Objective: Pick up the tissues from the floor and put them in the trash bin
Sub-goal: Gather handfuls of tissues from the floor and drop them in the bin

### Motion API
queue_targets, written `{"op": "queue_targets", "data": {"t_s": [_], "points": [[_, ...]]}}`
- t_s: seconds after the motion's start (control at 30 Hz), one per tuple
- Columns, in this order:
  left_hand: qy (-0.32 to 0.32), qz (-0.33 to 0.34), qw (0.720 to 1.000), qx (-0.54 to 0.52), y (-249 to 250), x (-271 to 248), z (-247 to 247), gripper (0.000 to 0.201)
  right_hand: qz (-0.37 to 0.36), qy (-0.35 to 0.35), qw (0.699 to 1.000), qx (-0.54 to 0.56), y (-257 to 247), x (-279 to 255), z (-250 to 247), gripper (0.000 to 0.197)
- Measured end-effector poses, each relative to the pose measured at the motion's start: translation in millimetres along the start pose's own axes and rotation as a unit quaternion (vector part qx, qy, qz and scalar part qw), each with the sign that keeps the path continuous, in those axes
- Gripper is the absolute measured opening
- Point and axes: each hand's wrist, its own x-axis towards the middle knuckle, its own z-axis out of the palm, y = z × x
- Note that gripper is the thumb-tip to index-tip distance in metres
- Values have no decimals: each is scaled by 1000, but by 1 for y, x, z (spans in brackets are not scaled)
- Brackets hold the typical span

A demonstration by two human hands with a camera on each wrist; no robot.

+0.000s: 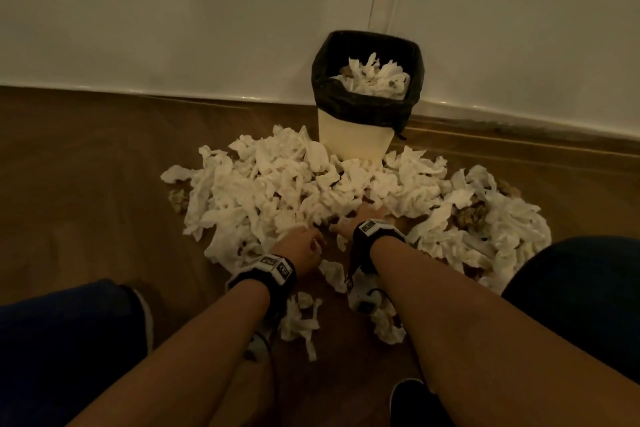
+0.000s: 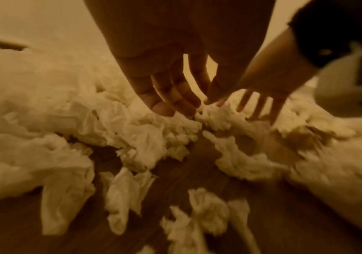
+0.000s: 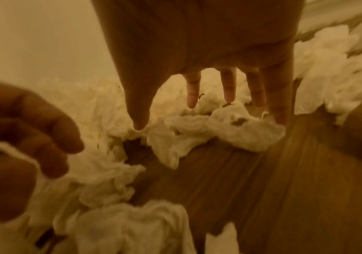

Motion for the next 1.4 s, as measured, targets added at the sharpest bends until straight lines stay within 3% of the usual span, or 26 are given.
{"op": "queue_targets", "data": {"t_s": [0.13, 0.23, 0.33, 0.43, 0.5, 0.53, 0.57, 0.6, 0.63, 0.7, 0.77, 0.9, 0.97, 1.03, 1.1, 1.23, 1.3, 1.4], "points": [[-16, 88, 987, 135, 3, -3, 19, 41, -5, -5, 998, -58, 4, 9, 22, 75], [-11, 121, 976, 182, 4, -4, 28, 45, -34, 29, 995, -86, 9, 10, 24, 48], [-45, 133, 965, 222, 9, -3, 36, 59, -45, 6, 993, -113, 14, 11, 19, 20], [-63, 142, 956, 248, 19, -1, 44, 69, -15, 9, 999, -26, 26, 13, 9, 24], [-77, 137, 951, 265, 25, -1, 50, 69, -20, -4, 998, 56, 32, 12, 3, 10], [-84, 134, 949, 273, 28, -1, 53, 65, -36, -6, 994, 106, 37, 13, 3, 15], [-91, 130, 948, 275, 32, -1, 55, 59, -43, -14, 986, 162, 39, 13, 3, 33], [-99, 120, 953, 261, 35, -1, 57, 53, -48, -27, 972, 230, 40, 10, 4, 44], [-108, 99, 963, 226, 38, 0, 58, 50, -58, -48, 944, 321, 42, 7, 5, 43], [-132, 55, 979, 147, 42, 4, 61, 46, -59, -100, 873, 473, 44, 2, 6, 24], [-162, 27, 979, 117, 42, 9, 61, 47, -36, -84, 865, 493, 46, -3, 4, 18], [-197, -1, 970, 143, 40, 17, 56, 45, -33, -74, 896, 437, 61, -14, -8, 32], [-177, 14, 968, 175, 39, 21, 53, 38, -2, -84, 884, 460, 70, -20, -16, 35], [-133, 16, 974, 181, 38, 23, 48, 37, 39, -89, 825, 556, 78, -23, -21, 44], [-88, 13, 983, 162, 39, 25, 42, 35, 61, -81, 784, 612, 81, -26, -24, 34], [4, 8, 993, 119, 51, 26, 23, 40, 27, -31, 872, 487, 80, -39, -35, 30], [37, 5, 992, 117, 59, 29, 10, 38, 4, -19, 856, 517, 78, -43, -41, 16], [67, -20, 994, 84, 74, 31, -14, 25, -17, -3, 819, 574, 74, -54, -54, 35]]}}
